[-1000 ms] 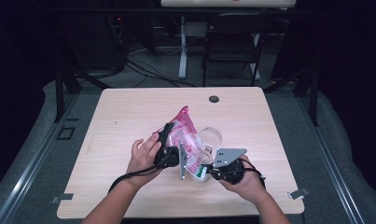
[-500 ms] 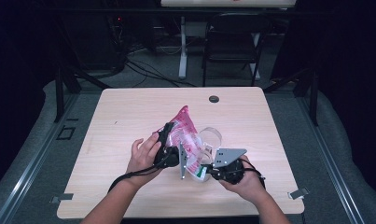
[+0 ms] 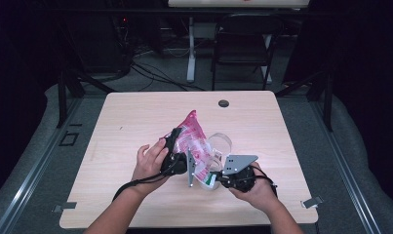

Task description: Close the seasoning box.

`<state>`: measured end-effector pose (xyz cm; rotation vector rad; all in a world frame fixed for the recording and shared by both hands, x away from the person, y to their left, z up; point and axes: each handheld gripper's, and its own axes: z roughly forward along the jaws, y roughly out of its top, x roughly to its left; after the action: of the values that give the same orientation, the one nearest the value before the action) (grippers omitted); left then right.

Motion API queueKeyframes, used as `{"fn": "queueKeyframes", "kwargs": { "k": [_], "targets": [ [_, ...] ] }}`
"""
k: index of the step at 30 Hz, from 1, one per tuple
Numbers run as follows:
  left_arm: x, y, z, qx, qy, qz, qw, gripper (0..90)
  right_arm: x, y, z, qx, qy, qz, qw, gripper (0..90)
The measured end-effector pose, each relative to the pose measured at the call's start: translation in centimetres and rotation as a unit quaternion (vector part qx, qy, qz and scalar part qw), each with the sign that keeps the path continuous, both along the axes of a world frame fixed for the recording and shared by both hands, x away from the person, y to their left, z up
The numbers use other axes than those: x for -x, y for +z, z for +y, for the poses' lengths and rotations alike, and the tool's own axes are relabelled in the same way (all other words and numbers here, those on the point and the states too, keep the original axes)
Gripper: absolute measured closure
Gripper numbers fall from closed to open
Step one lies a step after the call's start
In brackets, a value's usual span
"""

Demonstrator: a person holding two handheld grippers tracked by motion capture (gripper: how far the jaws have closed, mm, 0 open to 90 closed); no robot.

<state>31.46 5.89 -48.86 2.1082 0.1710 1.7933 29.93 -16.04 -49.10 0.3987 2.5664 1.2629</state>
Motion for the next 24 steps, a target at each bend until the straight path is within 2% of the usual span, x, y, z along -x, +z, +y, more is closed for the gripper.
{"fn": "queueKeyframes", "kwargs": {
  "k": [24],
  "targets": [
    [0.03, 0.14, -0.12, -0.004, -0.001, -0.005, 1.0, 59.4, -0.02, 0.0, -0.02, 0.002, -0.001, -0.001, 1.0, 90.0]
  ]
}}
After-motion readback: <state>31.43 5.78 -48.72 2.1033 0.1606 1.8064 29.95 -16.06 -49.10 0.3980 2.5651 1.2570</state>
